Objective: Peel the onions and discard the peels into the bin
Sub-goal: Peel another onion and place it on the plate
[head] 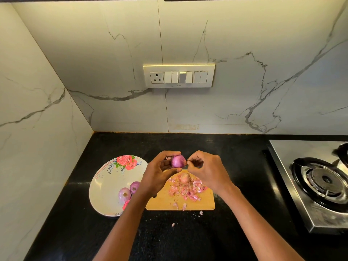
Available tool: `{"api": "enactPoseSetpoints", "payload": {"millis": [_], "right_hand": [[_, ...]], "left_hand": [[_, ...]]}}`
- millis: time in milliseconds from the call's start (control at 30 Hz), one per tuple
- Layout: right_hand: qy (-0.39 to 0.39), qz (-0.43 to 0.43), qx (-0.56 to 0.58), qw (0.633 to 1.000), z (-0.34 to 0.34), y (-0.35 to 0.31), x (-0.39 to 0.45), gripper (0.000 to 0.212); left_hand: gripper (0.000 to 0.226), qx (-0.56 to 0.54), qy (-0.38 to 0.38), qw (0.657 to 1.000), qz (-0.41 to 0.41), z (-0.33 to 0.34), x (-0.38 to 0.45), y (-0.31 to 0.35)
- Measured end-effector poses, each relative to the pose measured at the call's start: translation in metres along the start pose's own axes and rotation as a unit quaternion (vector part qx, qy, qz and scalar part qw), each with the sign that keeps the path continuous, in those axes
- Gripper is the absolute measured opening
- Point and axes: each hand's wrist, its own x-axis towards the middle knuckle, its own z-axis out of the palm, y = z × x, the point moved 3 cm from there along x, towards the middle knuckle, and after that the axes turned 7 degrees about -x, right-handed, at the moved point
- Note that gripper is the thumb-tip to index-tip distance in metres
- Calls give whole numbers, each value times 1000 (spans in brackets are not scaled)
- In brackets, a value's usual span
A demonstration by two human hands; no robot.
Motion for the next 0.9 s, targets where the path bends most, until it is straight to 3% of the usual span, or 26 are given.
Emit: {"api": "enactPoseSetpoints", "payload": {"millis": [100, 233, 467, 633, 800, 900], "right_hand": [[-46, 78, 107, 990, 2, 7, 2, 3], [-71, 143, 279, 947, 6, 7, 0, 8], [-30, 11, 104, 994, 0, 1, 0, 15], [1, -66, -8, 998, 1, 2, -1, 10], [2, -76, -61, 995, 3, 0, -2, 7], [4, -28, 3, 1000, 4, -2, -2, 4]], "left_hand": [[50, -55, -15, 998, -11, -2, -2, 3], [49, -108, -4, 994, -9, -2, -4, 7], [50, -100, 12, 995, -13, -5, -4, 5], [50, -71, 4, 997, -20, -2, -4, 1], [45, -77, 16, 997, -28, 0, -5, 2], [40, -82, 24, 996, -14, 1, -6, 4]]}}
